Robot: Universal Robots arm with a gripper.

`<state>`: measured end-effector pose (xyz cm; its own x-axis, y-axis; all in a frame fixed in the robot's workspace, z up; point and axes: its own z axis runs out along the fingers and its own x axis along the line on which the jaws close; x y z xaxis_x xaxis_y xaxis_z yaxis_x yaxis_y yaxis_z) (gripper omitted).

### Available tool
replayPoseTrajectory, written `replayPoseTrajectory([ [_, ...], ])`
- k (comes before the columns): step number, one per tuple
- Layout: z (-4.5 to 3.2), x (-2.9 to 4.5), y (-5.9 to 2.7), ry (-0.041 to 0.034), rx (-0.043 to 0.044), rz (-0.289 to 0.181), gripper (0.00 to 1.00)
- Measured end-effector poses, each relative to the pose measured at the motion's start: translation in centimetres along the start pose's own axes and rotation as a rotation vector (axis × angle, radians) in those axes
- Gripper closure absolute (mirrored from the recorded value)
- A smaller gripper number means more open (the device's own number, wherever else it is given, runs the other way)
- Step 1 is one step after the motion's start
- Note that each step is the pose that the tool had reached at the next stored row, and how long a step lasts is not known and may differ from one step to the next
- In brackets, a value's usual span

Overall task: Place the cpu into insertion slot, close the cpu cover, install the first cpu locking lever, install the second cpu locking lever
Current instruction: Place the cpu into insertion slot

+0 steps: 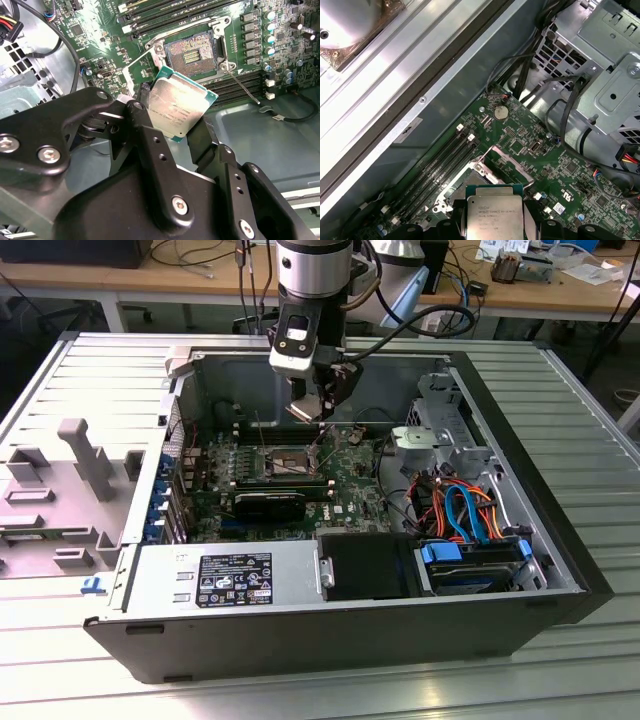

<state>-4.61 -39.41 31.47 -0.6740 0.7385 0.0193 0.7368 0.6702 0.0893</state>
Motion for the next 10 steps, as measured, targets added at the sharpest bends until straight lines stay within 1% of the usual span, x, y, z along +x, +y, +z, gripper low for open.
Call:
replayPoseTrajectory([
  [10, 0.0, 0.0, 0.0, -0.0008, -0.0002, 0.009, 0.46],
])
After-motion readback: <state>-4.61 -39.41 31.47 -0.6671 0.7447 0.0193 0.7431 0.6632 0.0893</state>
